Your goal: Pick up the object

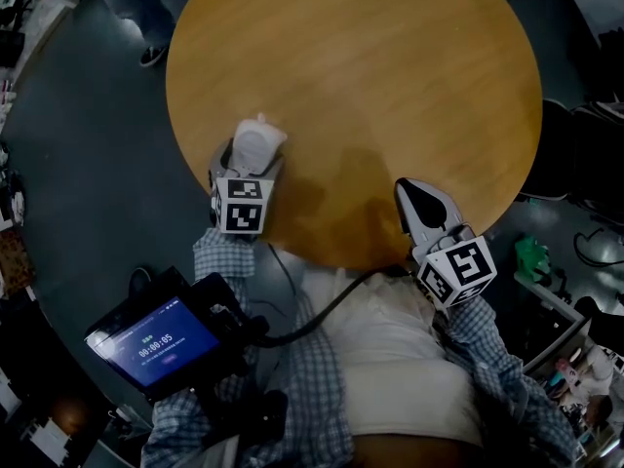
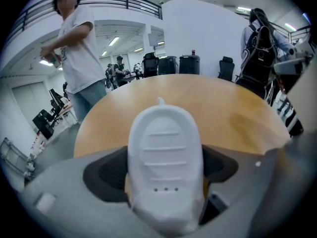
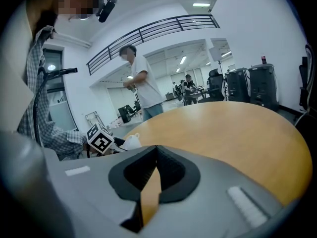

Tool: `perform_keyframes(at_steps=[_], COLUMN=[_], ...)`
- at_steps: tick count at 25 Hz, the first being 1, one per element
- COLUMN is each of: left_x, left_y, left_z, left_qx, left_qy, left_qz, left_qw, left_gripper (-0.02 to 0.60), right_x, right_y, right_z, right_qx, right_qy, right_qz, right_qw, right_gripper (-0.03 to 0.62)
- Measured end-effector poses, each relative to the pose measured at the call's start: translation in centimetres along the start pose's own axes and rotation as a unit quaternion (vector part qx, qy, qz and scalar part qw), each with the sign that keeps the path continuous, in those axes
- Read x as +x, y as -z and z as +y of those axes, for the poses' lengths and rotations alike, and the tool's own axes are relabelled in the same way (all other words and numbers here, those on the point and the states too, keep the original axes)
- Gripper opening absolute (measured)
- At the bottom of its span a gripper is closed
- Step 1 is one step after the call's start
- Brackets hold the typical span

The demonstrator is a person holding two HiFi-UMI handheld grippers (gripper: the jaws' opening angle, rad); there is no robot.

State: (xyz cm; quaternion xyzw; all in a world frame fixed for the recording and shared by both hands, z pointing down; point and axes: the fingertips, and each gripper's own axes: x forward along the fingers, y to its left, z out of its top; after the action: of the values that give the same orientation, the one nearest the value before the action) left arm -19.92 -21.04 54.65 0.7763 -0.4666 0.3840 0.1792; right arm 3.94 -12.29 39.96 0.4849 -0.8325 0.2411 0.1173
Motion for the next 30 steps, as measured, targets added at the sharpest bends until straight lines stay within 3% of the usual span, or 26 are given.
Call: perform_keyframes(at_steps=[3, 9, 16, 24, 30], left_x=[0.7, -1.2, -2.2, -6.3, -7.6], left_y=[0.1, -0.9, 0.1, -2.2, -2.1], left_z=[0.3, 0.7, 2.4, -5.8, -6.9], left_qx=[-0.022, -0.102, -0.190, -0.221, -0.251], left_qy=[-0.009, 0.003, -0.006, -0.034, -0.046], left_qz=[0.003, -0.034, -0.076, -0.134, -0.164], left_qw=[0.9997, 0.9942, 0.9789, 0.9653, 0.9529], left_gripper=[0.443, 0.443, 0.443, 0.443, 0.443], right_x=[0.5, 1.3, 3.9, -0.8, 1.9], right_y=[0.2, -0.1, 0.0, -0.9, -1.2], right_z=[-0.5, 0.0, 0.6, -3.8, -3.8], right_qx=[-0.005, -0.016, -0.037, -0.059, -0.071], right_qy=[-0.005, -0.016, -0.051, -0.102, -0.138], right_qz=[0.001, 0.002, 0.004, -0.020, -0.021], right_qw=[1.000, 1.000, 0.998, 0.993, 0.988], right_gripper=[0.006, 0.006, 0.006, 0.006, 0.006])
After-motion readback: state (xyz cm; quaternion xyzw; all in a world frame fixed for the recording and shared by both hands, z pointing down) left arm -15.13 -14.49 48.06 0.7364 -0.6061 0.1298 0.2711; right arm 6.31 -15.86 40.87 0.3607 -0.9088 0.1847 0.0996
